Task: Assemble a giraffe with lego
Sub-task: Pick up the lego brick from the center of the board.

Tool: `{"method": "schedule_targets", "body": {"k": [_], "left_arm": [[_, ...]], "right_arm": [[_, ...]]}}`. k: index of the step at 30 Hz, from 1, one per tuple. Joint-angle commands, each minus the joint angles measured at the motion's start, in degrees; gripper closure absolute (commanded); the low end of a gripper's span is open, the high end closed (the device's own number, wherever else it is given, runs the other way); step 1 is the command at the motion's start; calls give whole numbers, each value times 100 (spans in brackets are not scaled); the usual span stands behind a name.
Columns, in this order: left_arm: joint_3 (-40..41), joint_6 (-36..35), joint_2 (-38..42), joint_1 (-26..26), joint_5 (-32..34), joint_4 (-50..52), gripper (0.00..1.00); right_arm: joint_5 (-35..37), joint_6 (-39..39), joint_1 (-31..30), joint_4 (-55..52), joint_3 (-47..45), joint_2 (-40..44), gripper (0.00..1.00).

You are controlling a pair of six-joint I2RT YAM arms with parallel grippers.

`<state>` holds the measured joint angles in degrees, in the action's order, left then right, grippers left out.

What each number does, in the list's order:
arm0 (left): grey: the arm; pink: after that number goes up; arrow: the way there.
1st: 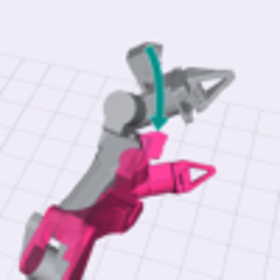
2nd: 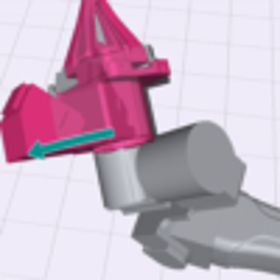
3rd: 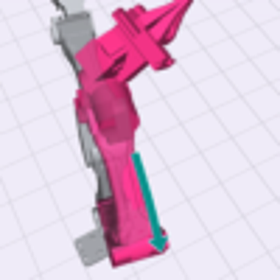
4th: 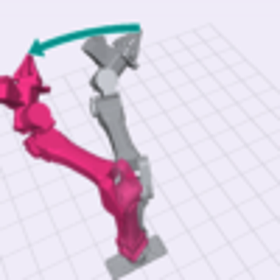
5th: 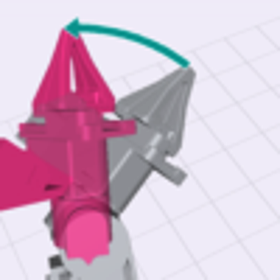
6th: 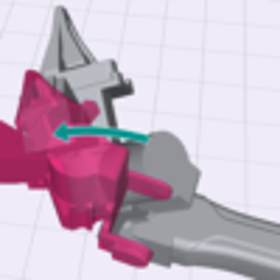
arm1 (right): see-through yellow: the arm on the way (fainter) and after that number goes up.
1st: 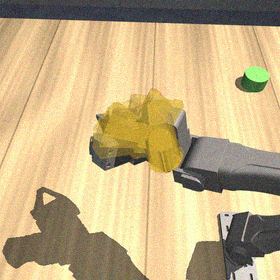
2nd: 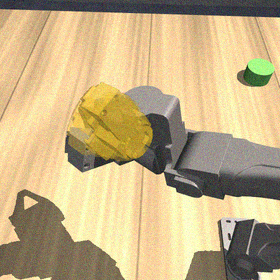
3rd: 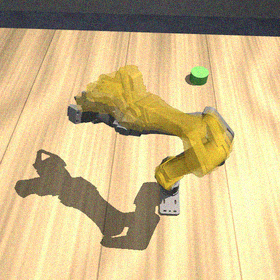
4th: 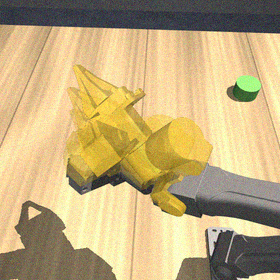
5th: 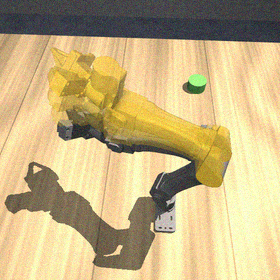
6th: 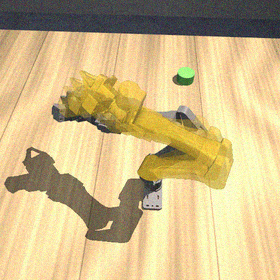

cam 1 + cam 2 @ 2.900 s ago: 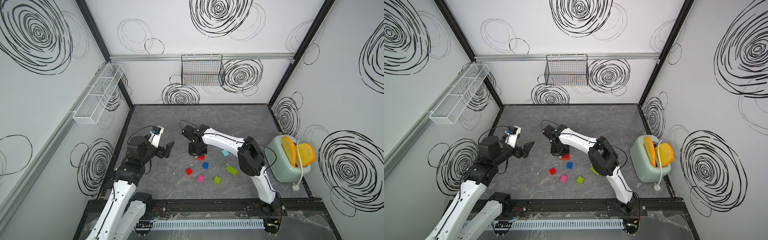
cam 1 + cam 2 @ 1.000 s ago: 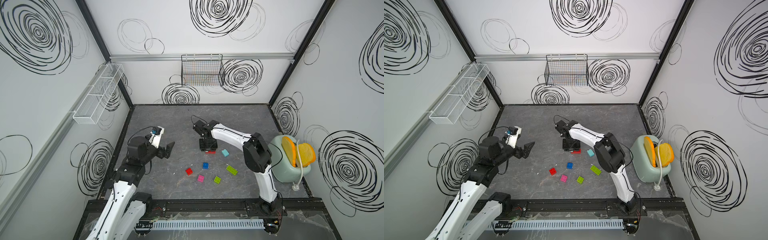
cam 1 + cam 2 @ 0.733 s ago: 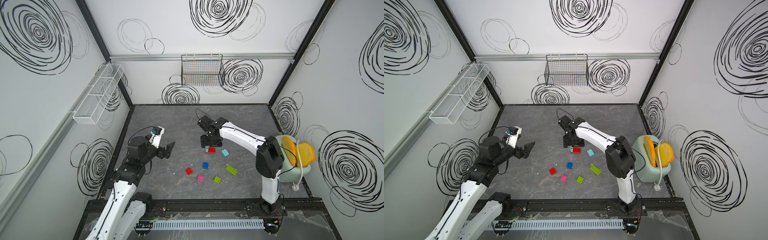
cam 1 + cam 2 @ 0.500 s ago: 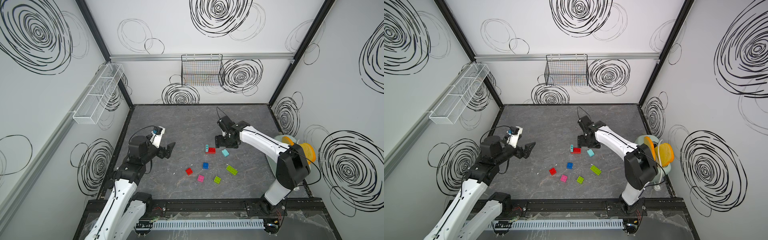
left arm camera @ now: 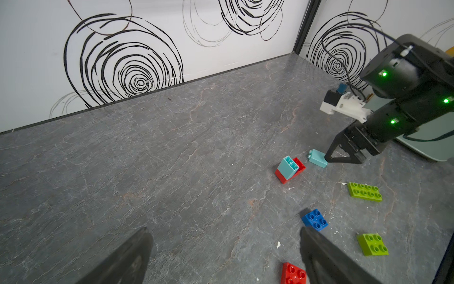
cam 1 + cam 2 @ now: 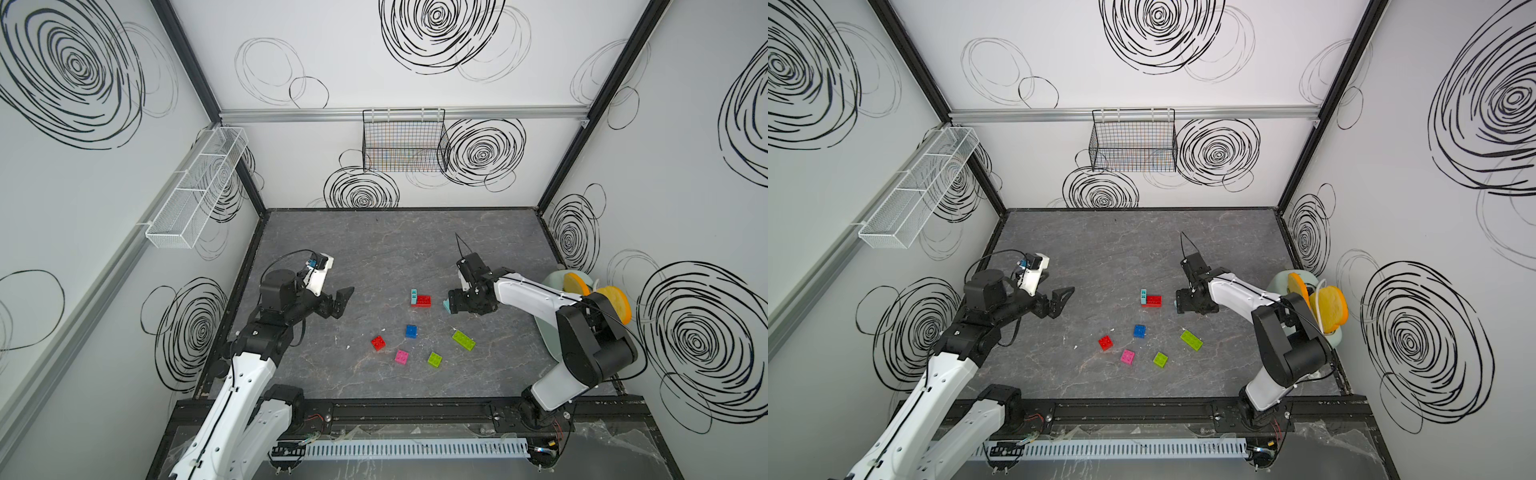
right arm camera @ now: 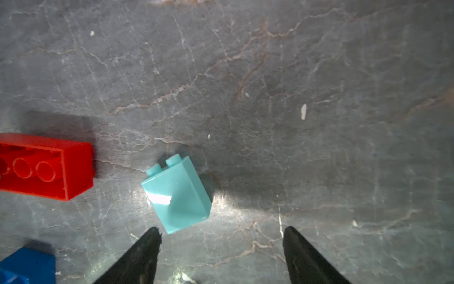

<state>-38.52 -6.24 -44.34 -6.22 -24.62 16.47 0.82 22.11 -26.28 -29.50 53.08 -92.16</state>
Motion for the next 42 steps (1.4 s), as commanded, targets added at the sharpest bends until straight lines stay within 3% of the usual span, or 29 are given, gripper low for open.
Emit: {"method": "schedule_targets", "body": {"k": [1,17,30,37,42], "left_arm": [[98,-4,-14,83,-203,-332,2],[188,73,-40,234,-352,-429,2],[208,27,14,218,-373,-406,2],[217,21,30,182,-371,-414,2],[225,33,49,178,-403,-425,2]], "right_arm": [[-186,-229,-12,469,-128,67,20],[109,-672,-249,748,-259,-435,34],[150,-1050,-392,750,18,-812,34],[239,-1079,-595,604,-4,-925,56],[403,-1024,-727,463,-57,-809,57]]}}
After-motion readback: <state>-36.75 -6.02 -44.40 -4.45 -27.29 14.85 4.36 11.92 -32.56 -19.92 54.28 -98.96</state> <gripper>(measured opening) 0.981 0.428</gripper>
